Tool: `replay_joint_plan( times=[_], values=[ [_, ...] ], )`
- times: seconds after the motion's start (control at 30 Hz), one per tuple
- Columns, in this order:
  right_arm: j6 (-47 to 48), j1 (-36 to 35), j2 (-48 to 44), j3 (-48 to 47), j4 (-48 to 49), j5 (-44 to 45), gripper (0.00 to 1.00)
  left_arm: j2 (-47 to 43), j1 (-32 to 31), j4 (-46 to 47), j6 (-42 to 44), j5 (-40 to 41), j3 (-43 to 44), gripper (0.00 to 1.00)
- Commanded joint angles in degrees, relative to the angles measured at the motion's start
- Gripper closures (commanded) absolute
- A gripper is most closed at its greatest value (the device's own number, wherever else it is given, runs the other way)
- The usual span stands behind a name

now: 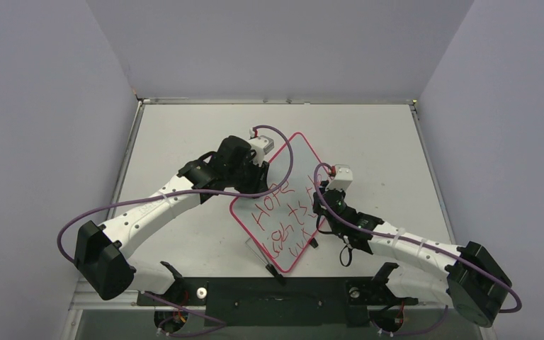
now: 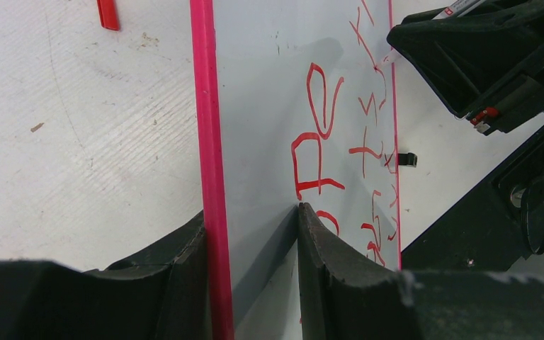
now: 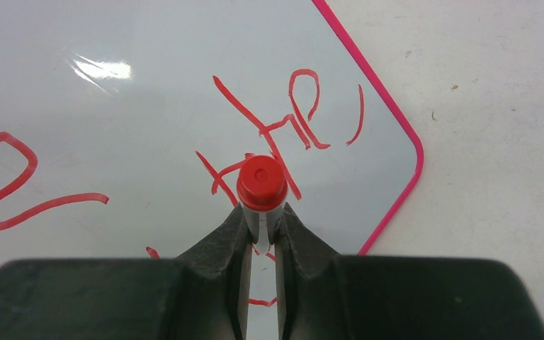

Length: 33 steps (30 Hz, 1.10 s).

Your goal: Write a sentence on the whiteboard

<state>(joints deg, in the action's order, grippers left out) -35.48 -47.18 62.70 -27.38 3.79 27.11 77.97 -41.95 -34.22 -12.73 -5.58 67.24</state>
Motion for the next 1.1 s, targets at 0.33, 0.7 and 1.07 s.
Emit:
replay_joint_plan(
  times=[0.33,0.7,1.07],
  values=[
    [-3.0,0.3,-3.9,5.5,-0.5,-1.9,1.0,0.6,-0.2,-6.8,10.8,11.7,-1.9,1.0],
    [-6.3,-1.8,-5.4,9.1,-0.3,-3.0,1.0,0.6,-0.2,-6.8,10.8,11.9,-1.9,1.0],
    [-8.6,-6.7,-6.9,5.2,-1.6,-3.9,1.0,0.4,-0.2,-6.8,10.7,11.9,-1.9,1.0]
  ],
)
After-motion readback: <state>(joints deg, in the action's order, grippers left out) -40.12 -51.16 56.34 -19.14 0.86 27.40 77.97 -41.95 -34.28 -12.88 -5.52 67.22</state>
